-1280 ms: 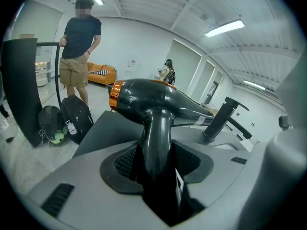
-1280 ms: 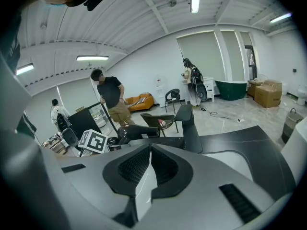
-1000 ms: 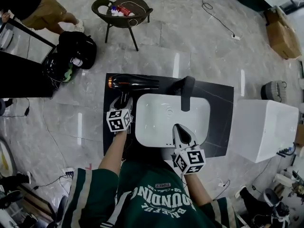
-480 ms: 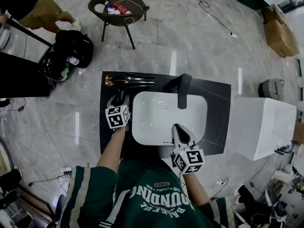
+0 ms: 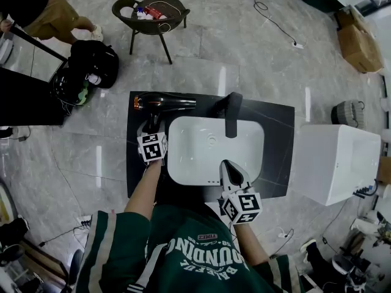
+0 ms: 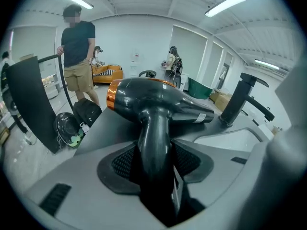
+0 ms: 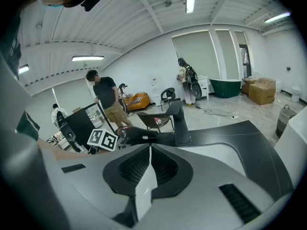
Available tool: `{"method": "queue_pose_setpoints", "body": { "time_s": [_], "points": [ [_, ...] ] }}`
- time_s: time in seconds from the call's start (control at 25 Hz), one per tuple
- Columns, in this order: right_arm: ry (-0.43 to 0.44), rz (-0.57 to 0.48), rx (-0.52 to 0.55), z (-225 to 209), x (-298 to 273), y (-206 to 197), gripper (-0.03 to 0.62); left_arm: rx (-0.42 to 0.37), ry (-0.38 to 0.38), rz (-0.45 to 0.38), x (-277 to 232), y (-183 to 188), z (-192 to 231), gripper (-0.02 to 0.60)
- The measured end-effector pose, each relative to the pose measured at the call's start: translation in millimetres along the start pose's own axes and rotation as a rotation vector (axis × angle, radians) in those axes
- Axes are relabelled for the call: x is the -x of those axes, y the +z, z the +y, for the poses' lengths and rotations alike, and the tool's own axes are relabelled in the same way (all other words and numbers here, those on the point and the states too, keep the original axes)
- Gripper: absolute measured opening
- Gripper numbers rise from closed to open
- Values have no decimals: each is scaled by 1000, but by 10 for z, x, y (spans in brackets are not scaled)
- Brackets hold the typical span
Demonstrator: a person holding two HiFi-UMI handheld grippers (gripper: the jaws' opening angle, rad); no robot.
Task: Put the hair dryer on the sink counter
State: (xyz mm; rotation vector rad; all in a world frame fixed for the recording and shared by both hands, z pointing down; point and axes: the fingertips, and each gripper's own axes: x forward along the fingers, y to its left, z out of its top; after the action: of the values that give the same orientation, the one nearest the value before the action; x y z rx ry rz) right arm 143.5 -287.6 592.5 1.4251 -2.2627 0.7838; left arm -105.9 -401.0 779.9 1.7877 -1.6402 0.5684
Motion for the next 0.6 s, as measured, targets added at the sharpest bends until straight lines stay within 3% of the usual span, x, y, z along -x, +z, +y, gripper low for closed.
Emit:
{"method": "queue_pose_setpoints", "body": {
  "time_s": [0.16, 0.6],
  "points": [
    [-1, -3, -3, -12, 53, -21, 44, -52, 5, 30, 20, -72, -10, 227],
    [28, -28, 3, 67, 156, -16, 44, -56, 2, 5, 278, -45, -18, 233]
  ]
}}
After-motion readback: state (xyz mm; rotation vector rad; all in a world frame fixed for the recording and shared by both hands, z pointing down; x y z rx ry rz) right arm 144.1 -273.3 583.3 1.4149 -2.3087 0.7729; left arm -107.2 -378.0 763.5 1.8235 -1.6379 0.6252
